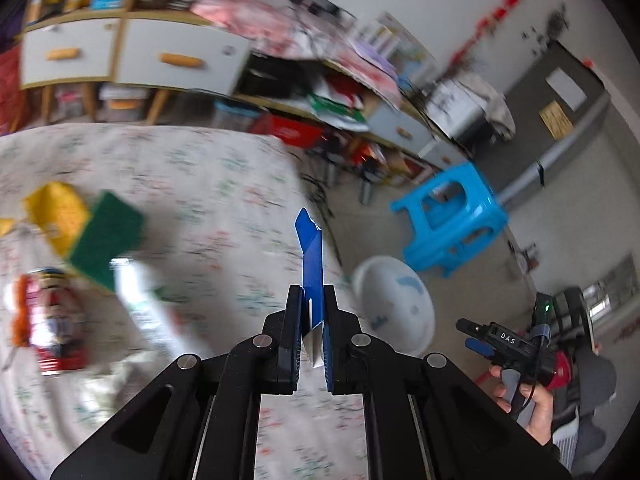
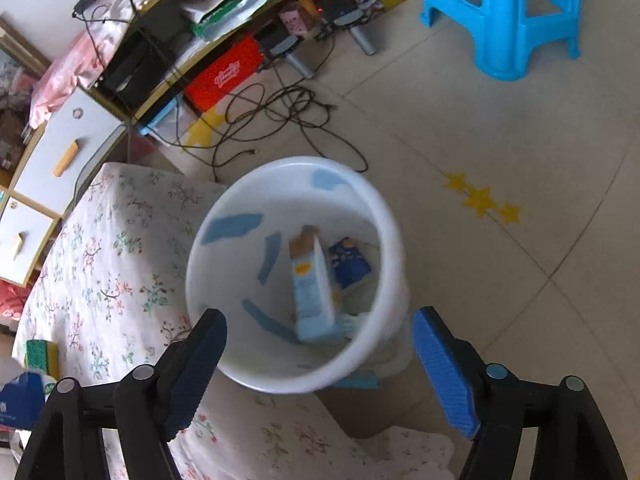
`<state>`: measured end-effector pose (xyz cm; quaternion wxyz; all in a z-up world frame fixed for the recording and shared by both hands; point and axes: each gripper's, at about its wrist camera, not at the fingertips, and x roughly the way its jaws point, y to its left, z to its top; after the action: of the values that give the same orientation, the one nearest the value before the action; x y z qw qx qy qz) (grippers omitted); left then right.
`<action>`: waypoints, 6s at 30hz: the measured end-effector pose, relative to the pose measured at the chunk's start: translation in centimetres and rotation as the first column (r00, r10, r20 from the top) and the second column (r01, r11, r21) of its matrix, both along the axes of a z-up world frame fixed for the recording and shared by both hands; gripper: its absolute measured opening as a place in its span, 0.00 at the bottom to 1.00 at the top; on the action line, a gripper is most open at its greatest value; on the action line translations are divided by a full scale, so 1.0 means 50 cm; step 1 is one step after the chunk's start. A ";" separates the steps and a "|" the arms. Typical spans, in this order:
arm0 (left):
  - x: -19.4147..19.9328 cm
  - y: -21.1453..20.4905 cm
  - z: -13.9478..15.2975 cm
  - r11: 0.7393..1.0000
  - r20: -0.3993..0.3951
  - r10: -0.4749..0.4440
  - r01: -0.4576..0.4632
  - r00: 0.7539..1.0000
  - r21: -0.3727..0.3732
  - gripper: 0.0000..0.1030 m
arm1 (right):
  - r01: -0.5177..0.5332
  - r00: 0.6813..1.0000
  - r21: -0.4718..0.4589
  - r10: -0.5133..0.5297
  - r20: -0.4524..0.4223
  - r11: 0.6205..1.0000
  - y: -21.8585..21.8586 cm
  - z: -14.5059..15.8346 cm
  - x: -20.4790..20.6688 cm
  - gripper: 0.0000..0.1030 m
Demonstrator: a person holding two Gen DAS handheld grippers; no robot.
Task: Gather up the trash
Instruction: 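Carry both items to the white bucket and release them inside, then grasp the red Drink Milk can with the left gripper while the right grasps the white AD bottle, then carry the bottle and can to the bucket, releasing the bottle from the right gripper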
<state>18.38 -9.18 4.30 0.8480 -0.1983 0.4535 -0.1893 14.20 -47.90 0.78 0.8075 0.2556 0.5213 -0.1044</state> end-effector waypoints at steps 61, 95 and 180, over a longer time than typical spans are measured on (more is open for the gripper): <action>-0.150 0.326 -0.077 0.895 -0.021 0.274 -0.247 0.962 0.370 0.96 | -0.455 0.887 -0.132 0.461 0.013 0.881 0.487 0.047 -0.006 0.89; -0.059 0.384 -0.126 0.942 -0.156 0.311 -0.283 0.937 0.179 0.57 | -0.551 0.827 0.023 0.549 -0.119 0.834 0.732 -0.120 0.149 0.41; -0.075 0.222 -0.062 0.970 -0.016 0.170 -0.164 0.985 0.182 0.58 | -0.005 1.000 0.102 0.008 -0.030 0.995 0.090 -0.026 0.036 0.69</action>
<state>14.63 1.94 1.20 0.8681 -0.1614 0.4639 -0.0725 16.00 -43.40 -0.50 0.7858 0.2932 0.5388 -0.0790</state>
